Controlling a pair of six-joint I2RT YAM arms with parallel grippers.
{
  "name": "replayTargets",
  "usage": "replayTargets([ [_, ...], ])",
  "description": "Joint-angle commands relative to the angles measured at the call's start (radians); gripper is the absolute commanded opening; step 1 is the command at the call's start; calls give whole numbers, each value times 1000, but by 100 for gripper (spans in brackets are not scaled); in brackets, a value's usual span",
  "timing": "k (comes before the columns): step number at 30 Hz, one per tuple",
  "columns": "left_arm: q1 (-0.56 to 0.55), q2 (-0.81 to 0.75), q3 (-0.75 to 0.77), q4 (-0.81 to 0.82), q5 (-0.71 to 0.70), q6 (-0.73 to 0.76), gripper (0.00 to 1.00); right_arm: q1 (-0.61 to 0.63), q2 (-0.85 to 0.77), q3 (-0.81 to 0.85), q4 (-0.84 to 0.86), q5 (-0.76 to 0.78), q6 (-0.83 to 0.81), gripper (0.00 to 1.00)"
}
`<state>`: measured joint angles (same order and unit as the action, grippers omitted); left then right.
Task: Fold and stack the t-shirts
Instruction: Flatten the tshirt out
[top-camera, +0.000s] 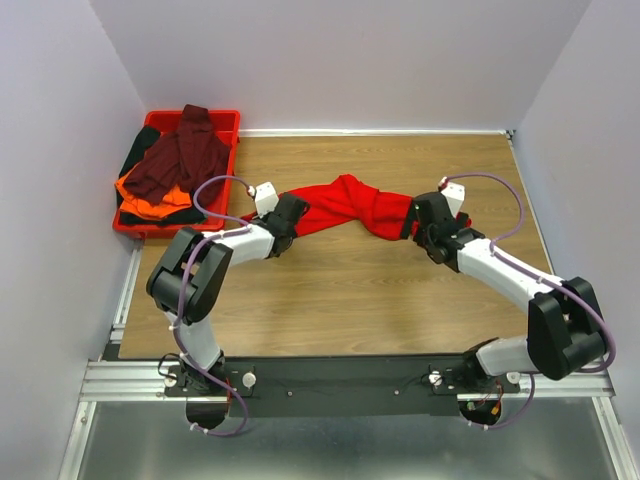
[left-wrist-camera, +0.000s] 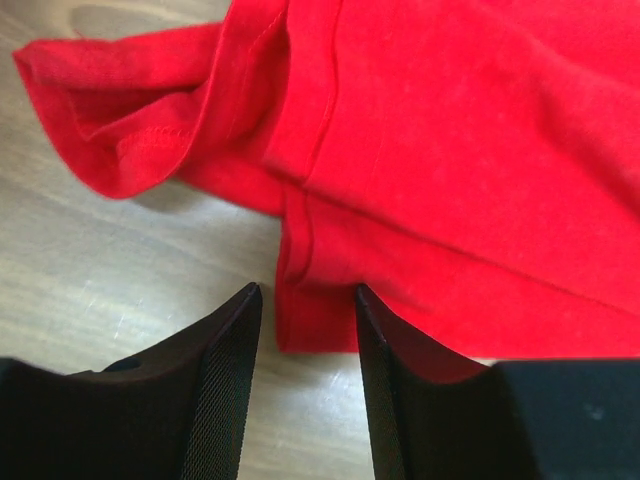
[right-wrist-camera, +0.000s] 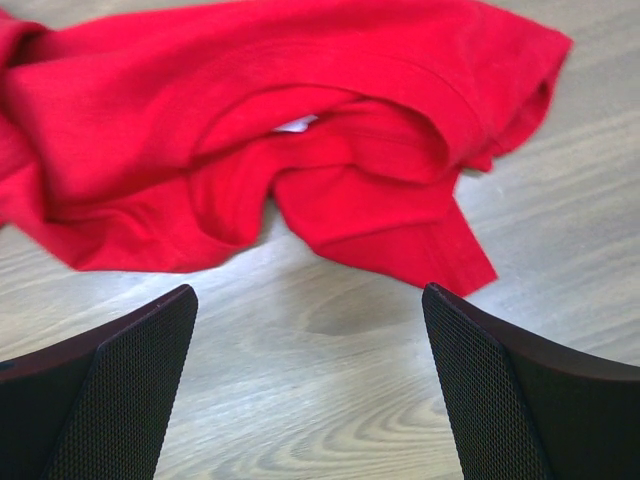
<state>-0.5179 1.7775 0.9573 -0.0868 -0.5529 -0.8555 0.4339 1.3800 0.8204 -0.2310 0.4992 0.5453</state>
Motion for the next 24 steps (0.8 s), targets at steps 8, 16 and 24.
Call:
replayTargets([
  [8, 7, -82, -5, 105, 21, 64, 0, -156, -1, -79, -14, 22, 80, 100],
  [16, 7, -193, -43, 119, 129, 78, 0, -185, 109, -99, 56, -21, 134, 98],
  [24, 7, -291, -80, 114, 163, 88, 0, -185, 238, -20, 120, -45, 153, 96],
])
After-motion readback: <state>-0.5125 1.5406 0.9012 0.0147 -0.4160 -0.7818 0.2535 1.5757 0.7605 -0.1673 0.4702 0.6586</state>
